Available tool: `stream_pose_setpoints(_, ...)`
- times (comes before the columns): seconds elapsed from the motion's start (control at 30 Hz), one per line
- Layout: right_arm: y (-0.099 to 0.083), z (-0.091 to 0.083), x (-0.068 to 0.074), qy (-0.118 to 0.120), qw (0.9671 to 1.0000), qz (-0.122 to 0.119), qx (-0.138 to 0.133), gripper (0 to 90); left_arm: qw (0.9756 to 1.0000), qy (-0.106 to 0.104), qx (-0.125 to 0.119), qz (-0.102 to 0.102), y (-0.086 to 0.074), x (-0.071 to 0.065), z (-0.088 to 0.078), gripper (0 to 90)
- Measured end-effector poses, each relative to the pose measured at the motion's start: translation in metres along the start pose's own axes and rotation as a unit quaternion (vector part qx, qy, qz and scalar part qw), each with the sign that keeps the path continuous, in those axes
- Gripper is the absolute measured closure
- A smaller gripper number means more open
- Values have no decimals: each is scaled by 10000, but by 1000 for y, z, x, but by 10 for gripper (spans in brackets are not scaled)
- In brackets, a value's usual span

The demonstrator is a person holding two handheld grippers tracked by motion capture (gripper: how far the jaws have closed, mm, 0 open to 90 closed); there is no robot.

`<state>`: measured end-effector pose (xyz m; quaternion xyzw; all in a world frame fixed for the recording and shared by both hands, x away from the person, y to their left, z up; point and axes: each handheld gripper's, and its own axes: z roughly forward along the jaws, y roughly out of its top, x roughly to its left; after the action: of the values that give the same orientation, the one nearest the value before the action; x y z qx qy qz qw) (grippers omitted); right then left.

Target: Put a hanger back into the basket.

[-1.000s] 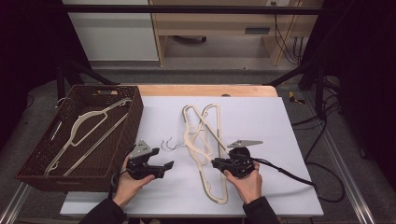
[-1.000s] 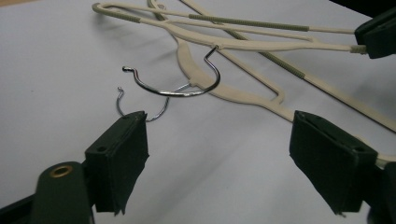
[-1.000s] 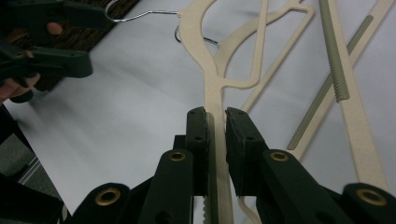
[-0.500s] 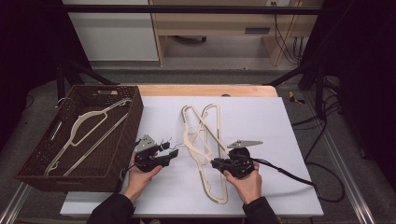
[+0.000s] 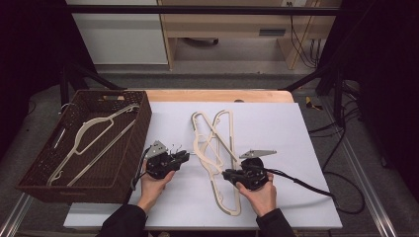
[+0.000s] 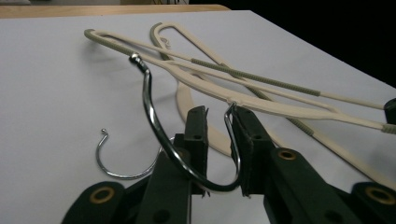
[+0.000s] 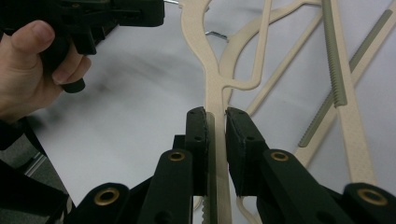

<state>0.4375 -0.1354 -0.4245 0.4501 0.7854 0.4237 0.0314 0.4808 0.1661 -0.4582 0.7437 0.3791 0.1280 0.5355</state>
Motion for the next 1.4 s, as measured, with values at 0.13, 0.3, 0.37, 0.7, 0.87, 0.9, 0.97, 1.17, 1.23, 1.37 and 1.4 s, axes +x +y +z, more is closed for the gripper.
stream_pose_setpoints(0.13, -3, 3, 1, -9, 9999, -88, 79, 795, 9998, -133, -154, 23, 5, -5, -2, 866)
stream_pose_setpoints(0.3, -8, 3, 4, -21, 9998, -106, 160, 795, 9995, -238, -189, 16, 7, -8, -4, 874)
stream_pose_setpoints(0.37, -10, 4, 4, -28, 9997, -175, 174, 795, 9996, -225, -186, 31, 9, -12, -5, 877)
stream_pose_setpoints(0.7, -10, 2, 6, -198, 9983, -544, -23, 655, 9996, 38, -71, 281, 18, -30, -7, 880)
stream_pose_setpoints(0.87, -6, -2, 6, -341, 9945, -904, -402, 511, 9986, 93, 2, 512, 21, -44, -6, 880)
stream_pose_setpoints(0.9, -3, -1, 10, -520, 9890, -1283, -525, 455, 9984, 124, 37, 553, 21, -48, -5, 880)
stream_pose_setpoints(0.97, -1, 0, 13, -579, 9859, -1457, -581, 447, 9982, 140, 49, 575, 21, -50, -5, 880)
stream_pose_setpoints(1.17, 11, 22, 26, -742, 9772, -1934, -464, 465, 9982, 179, 83, 567, 22, -55, -5, 879)
stream_pose_setpoints(1.23, 13, 27, 25, -739, 9773, -1935, -446, 503, 9982, 184, 89, 555, 22, -56, -5, 879)
stream_pose_setpoints(1.37, 13, 35, 23, -950, 9711, -2156, -374, 598, 9982, 171, 106, 567, 23, -57, -5, 879)
stream_pose_setpoints(1.4, 13, 35, 23, -950, 9711, -2156, -374, 598, 9982, 171, 106, 567, 23, -57, -5, 878)
